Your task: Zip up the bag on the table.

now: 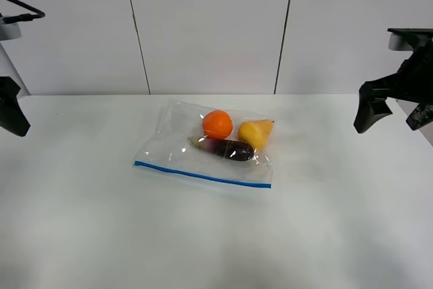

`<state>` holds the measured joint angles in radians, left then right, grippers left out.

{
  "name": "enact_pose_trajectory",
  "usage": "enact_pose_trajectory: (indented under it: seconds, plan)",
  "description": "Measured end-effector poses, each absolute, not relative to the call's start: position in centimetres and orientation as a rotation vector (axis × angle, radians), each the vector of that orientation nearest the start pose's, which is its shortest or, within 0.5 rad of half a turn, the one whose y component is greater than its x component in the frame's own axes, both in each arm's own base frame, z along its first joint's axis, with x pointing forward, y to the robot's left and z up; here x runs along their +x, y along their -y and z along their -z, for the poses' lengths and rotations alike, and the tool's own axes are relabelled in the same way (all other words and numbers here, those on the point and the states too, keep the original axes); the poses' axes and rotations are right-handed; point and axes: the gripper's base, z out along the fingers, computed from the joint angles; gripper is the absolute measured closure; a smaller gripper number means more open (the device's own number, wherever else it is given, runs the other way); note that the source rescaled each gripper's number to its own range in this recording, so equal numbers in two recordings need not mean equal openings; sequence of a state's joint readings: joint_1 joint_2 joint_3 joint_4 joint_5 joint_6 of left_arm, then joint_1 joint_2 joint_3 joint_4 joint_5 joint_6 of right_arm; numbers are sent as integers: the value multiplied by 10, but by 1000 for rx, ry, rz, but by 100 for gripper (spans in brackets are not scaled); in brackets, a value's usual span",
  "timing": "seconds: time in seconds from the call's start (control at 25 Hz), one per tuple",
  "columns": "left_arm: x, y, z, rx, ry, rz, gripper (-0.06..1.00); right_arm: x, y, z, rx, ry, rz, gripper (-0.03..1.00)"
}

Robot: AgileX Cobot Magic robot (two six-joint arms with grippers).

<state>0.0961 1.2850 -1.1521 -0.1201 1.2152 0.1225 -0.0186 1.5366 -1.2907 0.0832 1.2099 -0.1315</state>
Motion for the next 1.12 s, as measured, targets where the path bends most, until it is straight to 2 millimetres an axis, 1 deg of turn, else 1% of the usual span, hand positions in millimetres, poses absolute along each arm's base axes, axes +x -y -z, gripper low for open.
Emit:
enact_pose_trajectory:
  seconds: [0.04,0.08,0.12,0.16,0.2,0.28,0.32,0.36,0.4,0.44,0.52,0.64,0.68,0.76,0.8,0.88,0.96,1.12]
  plan:
    - [227,-12,-329,-2,-2815,119,7,287,-2,-301,-127,-2928,-96,-3]
    - [215,-10,-328,-11,-2810,120,7,264,-2,-300,-118,-2933,-98,-3]
    - [204,-9,-328,-17,-2799,119,7,252,-2,-302,-111,-2925,-98,-3]
    - [191,-8,-323,-26,-2802,121,7,238,-3,-302,-107,-2923,-98,-3]
    - [191,-8,-323,-26,-2802,121,7,226,-3,-298,-100,-2930,-99,-3]
    - [169,-6,-320,-38,-2780,121,7,198,-3,-296,-90,-2917,-99,-3]
    - [155,-5,-317,-54,-2769,122,7,198,-3,-296,-90,-2917,-99,-3]
    - [144,-4,-313,-68,-2763,124,7,185,-4,-291,-88,-2921,-100,-3]
    - [118,-1,-308,-81,-2716,122,7,172,-4,-288,-88,-2908,-98,-3]
    - [105,0,-303,-81,-2695,119,7,160,-4,-286,-86,-2875,-94,-3]
    - [80,2,-299,-73,-2624,107,7,138,-4,-278,-82,-2810,-87,-3]
    - [51,3,-291,-61,-2526,68,7,109,-4,-266,-60,-2684,-76,-3]
    - [41,4,-292,-57,-2480,54,7,99,-5,-263,-48,-2643,-74,-3]
    - [27,4,-293,-51,-2392,33,7,81,-5,-259,-27,-2576,-72,-3]
    - [20,5,-292,-48,-2345,24,7,76,-4,-260,-17,-2545,-67,-3]
    - [12,5,-291,-46,-2292,15,7,63,-4,-265,-9,-2455,-57,-3]
    - [8,5,-290,-44,-2259,11,7,54,-4,-269,-9,-2385,-53,-3]
    - [8,5,-290,-44,-2242,10,7,35,-4,-275,-12,-2260,-48,-3]
